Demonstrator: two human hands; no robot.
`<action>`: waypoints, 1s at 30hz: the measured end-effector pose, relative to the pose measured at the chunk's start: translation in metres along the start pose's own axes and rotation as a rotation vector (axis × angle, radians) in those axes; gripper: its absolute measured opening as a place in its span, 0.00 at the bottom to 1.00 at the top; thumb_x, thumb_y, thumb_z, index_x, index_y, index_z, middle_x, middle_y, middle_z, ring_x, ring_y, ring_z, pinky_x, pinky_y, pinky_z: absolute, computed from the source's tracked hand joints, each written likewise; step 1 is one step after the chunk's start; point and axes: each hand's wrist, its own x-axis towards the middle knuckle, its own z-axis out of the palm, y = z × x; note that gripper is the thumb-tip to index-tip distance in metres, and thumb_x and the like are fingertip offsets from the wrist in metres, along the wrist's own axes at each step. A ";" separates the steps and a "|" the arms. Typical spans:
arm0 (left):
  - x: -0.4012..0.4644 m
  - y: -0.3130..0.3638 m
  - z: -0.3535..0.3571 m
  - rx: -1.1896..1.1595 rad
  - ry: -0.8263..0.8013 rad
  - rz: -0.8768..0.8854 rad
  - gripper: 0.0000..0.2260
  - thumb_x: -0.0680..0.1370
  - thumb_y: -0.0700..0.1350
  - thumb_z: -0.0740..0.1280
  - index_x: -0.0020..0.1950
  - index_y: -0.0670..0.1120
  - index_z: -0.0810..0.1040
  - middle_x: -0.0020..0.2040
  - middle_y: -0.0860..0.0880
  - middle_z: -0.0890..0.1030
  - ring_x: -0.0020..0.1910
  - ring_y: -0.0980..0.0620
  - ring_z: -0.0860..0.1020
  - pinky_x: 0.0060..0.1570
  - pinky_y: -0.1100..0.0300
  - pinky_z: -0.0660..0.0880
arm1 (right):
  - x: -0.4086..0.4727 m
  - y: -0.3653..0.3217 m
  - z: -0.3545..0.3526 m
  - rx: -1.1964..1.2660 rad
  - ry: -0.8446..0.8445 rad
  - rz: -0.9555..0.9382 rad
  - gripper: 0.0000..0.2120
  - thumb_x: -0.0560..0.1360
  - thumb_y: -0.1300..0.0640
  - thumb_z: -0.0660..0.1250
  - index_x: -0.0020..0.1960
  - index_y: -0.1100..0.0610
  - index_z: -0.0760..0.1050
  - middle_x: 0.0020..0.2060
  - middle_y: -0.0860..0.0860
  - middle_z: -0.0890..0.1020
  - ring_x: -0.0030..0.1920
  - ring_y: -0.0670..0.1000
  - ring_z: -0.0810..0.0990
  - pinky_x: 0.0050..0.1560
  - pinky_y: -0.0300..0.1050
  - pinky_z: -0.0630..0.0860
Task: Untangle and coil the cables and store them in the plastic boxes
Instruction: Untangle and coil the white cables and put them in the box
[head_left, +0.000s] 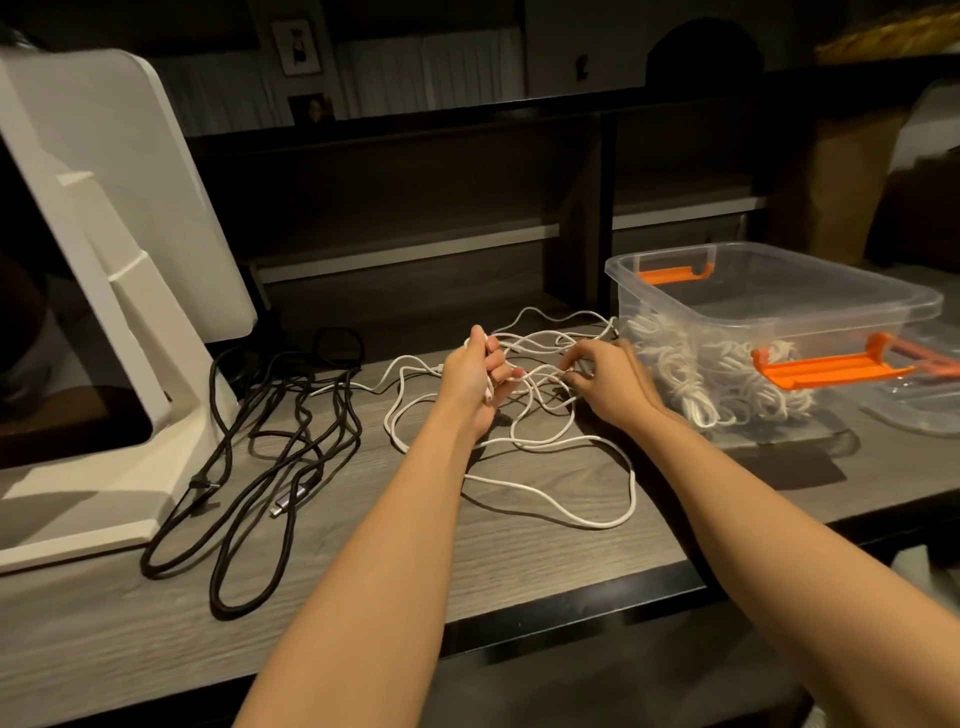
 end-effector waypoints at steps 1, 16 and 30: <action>0.000 0.000 0.000 -0.007 0.019 -0.027 0.18 0.85 0.51 0.53 0.38 0.45 0.69 0.25 0.53 0.64 0.21 0.58 0.62 0.25 0.67 0.69 | 0.000 0.000 -0.001 -0.066 -0.019 -0.035 0.07 0.76 0.55 0.66 0.52 0.46 0.78 0.59 0.51 0.77 0.62 0.55 0.68 0.57 0.51 0.67; -0.007 -0.006 0.008 0.875 -0.317 0.054 0.27 0.82 0.62 0.42 0.34 0.46 0.64 0.27 0.51 0.66 0.25 0.56 0.64 0.26 0.65 0.64 | -0.010 -0.019 -0.004 -0.039 0.422 -0.341 0.09 0.74 0.51 0.70 0.46 0.56 0.81 0.37 0.53 0.80 0.41 0.52 0.73 0.45 0.44 0.64; 0.009 -0.010 0.002 0.952 0.059 0.354 0.20 0.85 0.50 0.53 0.38 0.45 0.76 0.31 0.50 0.71 0.30 0.55 0.68 0.34 0.60 0.66 | -0.008 -0.016 -0.002 -0.232 0.157 -0.124 0.20 0.76 0.61 0.66 0.66 0.51 0.72 0.62 0.49 0.76 0.62 0.53 0.69 0.54 0.49 0.69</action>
